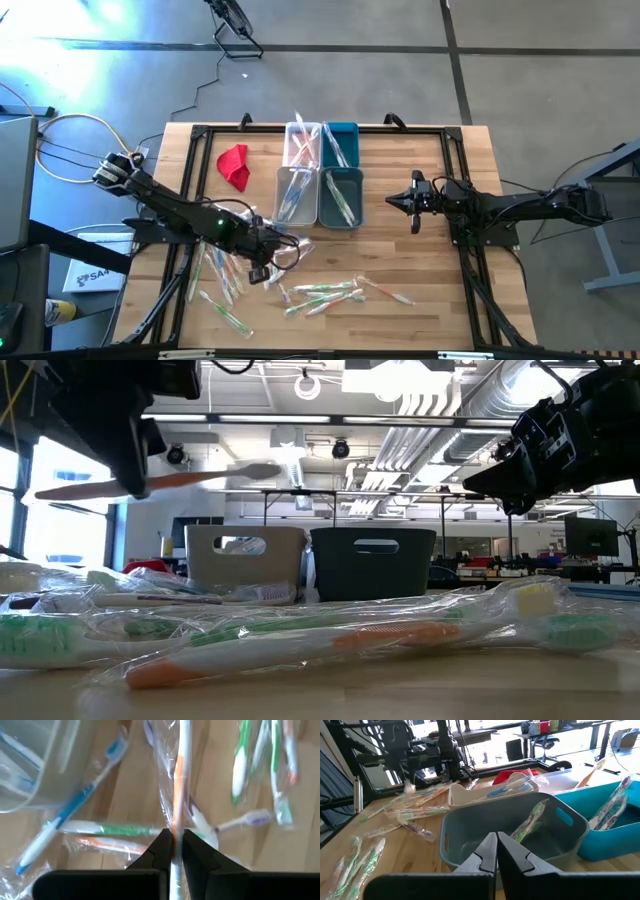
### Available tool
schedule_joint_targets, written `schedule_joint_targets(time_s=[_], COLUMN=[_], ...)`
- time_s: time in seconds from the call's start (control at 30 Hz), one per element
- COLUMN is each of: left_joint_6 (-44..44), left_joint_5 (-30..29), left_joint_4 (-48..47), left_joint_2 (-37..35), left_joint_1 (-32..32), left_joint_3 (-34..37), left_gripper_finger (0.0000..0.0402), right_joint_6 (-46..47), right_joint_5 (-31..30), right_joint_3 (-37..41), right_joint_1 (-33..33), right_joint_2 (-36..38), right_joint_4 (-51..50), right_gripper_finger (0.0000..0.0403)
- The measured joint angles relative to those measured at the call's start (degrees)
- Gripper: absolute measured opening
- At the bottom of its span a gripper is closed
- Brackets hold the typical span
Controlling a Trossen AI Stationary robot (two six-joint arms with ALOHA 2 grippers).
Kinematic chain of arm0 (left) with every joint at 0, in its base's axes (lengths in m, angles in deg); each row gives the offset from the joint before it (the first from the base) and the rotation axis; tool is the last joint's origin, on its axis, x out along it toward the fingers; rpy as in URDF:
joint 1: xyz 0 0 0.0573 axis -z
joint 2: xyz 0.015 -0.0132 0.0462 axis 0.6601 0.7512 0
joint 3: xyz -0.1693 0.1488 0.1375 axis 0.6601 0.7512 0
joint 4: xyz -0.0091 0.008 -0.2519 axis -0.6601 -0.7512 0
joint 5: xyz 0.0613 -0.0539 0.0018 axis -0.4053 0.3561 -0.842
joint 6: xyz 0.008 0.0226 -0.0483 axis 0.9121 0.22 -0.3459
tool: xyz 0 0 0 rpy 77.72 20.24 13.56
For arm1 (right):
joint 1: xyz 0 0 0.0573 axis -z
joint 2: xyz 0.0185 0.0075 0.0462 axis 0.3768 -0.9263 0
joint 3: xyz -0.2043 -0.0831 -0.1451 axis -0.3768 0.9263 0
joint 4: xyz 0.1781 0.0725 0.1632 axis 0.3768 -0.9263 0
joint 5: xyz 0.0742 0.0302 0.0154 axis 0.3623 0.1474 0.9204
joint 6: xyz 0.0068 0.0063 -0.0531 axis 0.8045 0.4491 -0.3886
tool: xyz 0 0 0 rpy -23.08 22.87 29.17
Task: Pick & Place Toothbrushes
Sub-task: Put the orange toothbrush into the transparent bin
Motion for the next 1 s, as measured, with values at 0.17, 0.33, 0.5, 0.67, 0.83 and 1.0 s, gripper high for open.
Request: schedule_joint_targets(time_s=[0.17, 0.33, 0.5, 0.67, 0.83, 1.0], left_joint_6=[-4.5, -5.4, -4.5, 1.3, 7.2, 10.9], left_joint_5=[-4.6, -8.2, -9.0, -7.7, -4.0, 0.2], left_joint_4=[0.4, 0.9, 3.4, 6.2, 9.6, 12.7], left_joint_2=[0.0, 0.0, -0.2, -0.2, -0.2, -0.2], left_joint_1=[0.0, -0.2, -3.6, -9.1, -16.0, -24.4], left_joint_3=[-0.3, -0.3, -0.3, -0.3, -0.3, -0.3], left_gripper_finger=[0.0022, 0.0022, 0.0022, 0.0022, 0.0022, 0.0022], right_joint_6=[4.6, 8.8, 6.8, 6.8, 5.3, 3.8], right_joint_5=[0.2, 3.1, 3.2, 3.2, 3.1, 3.0], right_joint_3=[0.0, -1.0, -1.8, -1.8, -1.8, -1.9], right_joint_1=[0.0, 0.0, 0.0, 0.0, 0.0, 0.0], right_joint_2=[0.0, 0.3, 0.3, 0.0, -0.1, -0.1], right_joint_4=[0.3, 0.7, 1.5, 1.1, -1.4, -2.5], right_gripper_finger=[0.0005, 0.0004, 0.0003, 0.0003, 0.0003, 0.0003])
